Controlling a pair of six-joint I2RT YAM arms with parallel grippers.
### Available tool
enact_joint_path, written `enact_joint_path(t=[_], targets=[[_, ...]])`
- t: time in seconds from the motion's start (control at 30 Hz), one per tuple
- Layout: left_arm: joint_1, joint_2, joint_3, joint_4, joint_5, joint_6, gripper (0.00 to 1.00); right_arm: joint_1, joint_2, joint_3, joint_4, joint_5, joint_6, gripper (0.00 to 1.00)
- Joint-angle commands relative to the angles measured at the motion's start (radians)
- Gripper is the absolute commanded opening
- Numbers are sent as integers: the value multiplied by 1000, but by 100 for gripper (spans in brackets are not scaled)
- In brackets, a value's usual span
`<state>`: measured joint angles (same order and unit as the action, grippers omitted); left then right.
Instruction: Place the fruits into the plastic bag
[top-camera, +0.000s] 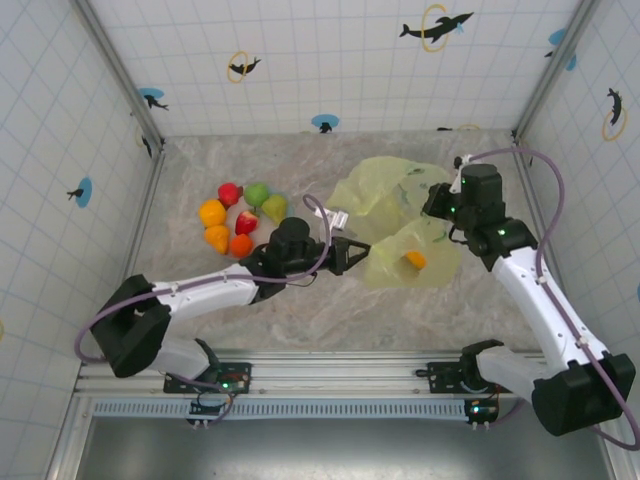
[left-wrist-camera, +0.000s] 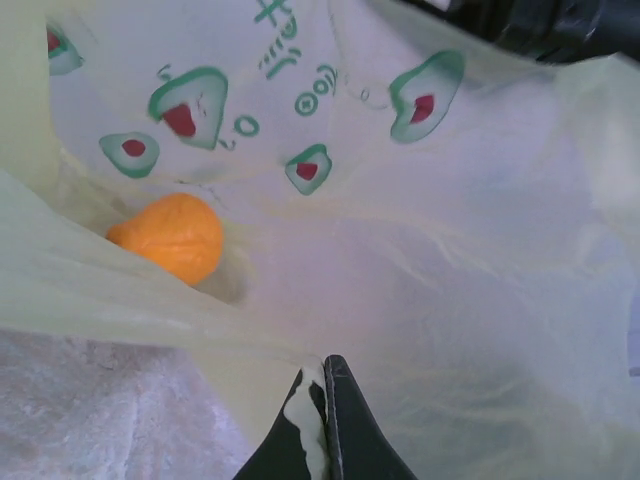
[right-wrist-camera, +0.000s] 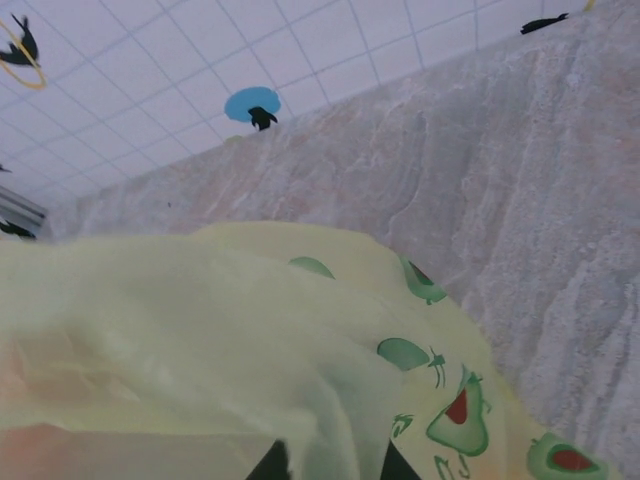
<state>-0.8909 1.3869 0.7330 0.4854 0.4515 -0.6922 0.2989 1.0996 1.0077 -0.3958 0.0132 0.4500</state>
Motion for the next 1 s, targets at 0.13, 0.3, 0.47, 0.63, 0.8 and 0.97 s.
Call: enact_joint_path(t=[0.13, 0.3, 0.47, 0.63, 0.8, 0.97], targets=[[-2, -33, -88, -167, -181, 54, 0, -1, 11, -76, 75, -121, -94, 0], [0, -74, -121, -240, -226, 114, 31, 0, 19, -129, 151, -209, -57, 0], [8, -193, -160, -363, -312, 186, 58, 6, 23, -195, 265, -280, 28, 0], [49, -323, -180, -501, -396, 234, 75, 16, 24, -255, 383, -300, 115, 0], [183, -435, -173, -599, -483, 210, 82, 30, 44, -278, 452, -297, 159, 0], [360, -430, -98, -698, -531, 198, 85, 42, 58, -276, 488, -293, 156, 0]])
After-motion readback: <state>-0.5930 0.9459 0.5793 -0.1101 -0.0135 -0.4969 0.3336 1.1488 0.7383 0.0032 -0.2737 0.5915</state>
